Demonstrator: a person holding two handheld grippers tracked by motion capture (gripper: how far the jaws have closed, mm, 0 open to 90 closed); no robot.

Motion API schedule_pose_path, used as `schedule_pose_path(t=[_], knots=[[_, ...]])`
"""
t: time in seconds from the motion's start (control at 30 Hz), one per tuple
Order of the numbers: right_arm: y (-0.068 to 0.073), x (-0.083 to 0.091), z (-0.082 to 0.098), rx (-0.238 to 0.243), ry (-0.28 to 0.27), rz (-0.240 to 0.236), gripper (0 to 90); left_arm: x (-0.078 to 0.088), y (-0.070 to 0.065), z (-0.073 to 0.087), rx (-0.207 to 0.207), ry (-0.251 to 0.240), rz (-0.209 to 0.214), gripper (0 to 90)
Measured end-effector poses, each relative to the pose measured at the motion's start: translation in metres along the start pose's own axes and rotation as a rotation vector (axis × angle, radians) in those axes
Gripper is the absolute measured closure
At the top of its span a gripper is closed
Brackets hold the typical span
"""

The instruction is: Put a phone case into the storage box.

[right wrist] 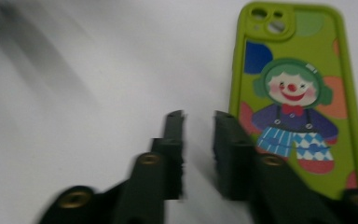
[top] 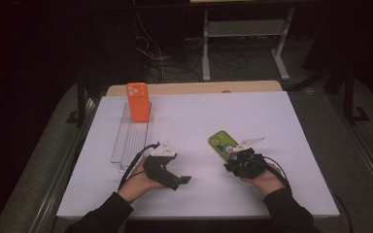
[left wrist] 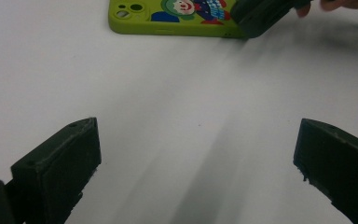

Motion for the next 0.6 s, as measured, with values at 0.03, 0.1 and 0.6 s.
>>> schedule_pose_path(t=[0.03,0.1,0.6], knots=[[0.000,0.004,0.000,0.001,-0.018,-0.001,59.3,0.000,0.000,0.000,0.000,0.001,0.004,0.2],[-0.002,0.011,0.004,0.003,-0.039,-0.001,47.4,0.000,0.000,0.000,-0.011,0.005,0.007,0.2],[-0.012,0.020,0.040,-0.026,-0.046,0.073,0.0,0.000,-0.003,-0.002,-0.010,-0.008,0.015,0.2]])
Point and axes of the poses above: each handheld gripper's, and its own axes: x roughly backward along the jaws, z roughly out of its underside, y roughly to its left, the point moved 4 cm from there along -x, roughly forward along the jaws, and after that the axes turned 9 degrees about x, right-handed, at the moved point
